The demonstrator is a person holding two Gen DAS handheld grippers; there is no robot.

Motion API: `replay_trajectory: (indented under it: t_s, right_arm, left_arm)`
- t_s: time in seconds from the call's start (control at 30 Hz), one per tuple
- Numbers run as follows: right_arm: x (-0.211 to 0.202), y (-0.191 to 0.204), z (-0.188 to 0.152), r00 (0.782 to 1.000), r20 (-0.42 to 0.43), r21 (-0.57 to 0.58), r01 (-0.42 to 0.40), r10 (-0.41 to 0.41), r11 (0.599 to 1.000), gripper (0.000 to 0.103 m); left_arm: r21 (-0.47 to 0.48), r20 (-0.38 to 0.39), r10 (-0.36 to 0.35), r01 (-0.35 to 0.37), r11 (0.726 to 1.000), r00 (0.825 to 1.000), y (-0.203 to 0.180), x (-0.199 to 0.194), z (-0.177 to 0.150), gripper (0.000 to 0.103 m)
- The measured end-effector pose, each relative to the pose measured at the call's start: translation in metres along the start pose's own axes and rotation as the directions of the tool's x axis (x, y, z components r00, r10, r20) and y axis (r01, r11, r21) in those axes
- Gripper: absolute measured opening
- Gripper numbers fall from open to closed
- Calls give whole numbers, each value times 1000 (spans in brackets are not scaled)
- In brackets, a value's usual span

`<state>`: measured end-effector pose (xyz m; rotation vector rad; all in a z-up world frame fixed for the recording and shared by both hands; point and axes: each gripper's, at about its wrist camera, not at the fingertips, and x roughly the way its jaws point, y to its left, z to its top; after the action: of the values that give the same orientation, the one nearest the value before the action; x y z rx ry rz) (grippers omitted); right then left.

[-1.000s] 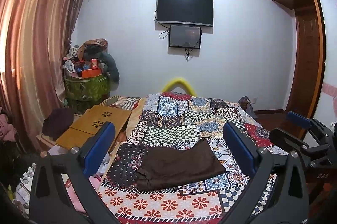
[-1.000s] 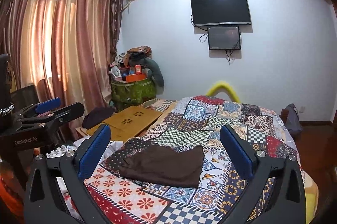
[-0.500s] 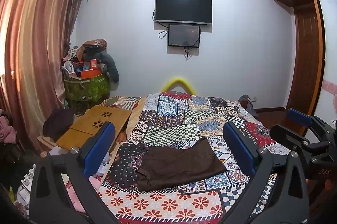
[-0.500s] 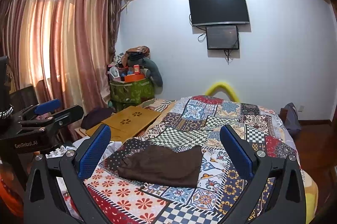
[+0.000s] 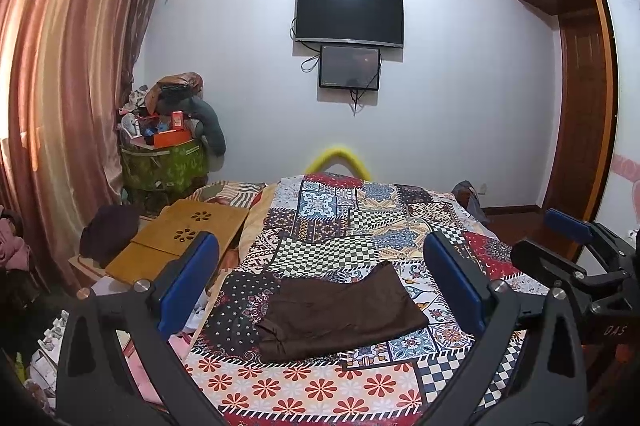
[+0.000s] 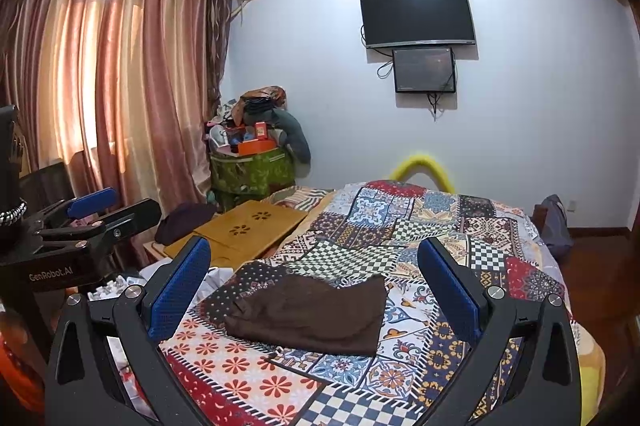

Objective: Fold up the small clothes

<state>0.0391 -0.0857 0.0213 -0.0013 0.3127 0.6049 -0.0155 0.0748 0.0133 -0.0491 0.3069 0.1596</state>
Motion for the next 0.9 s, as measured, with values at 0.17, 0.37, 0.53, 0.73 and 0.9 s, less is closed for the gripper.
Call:
replay_trajectory:
  t_s: [0.17, 0.37, 0.53, 0.73, 0.9]
  right_arm:
    - [0, 0, 0, 1000, -1, 3, -3, 3, 1000, 103]
    - [0, 1, 0, 1000, 2, 3, -3, 3, 1000, 103]
    - [-2, 1, 1, 1000, 5, 4, -2, 2, 1000, 103]
    - [-2, 4, 2, 1000, 4, 6, -1, 1, 1000, 103]
    - [-2, 4, 2, 1000, 5, 8, -1, 1, 1000, 103]
  left_arm:
    - [1, 2, 3, -3, 1000, 1000, 0, -1, 0, 103]
    - [0, 1, 1, -1, 1000, 1000, 0, -1, 0, 103]
    - [-3, -1, -3, 3, 1000, 1000, -1, -2, 0, 103]
    - [-2, 3, -15, 15, 1000, 1000, -1, -3, 3, 103]
    - [1, -3, -31, 31, 1000, 1000, -1, -4, 2, 103]
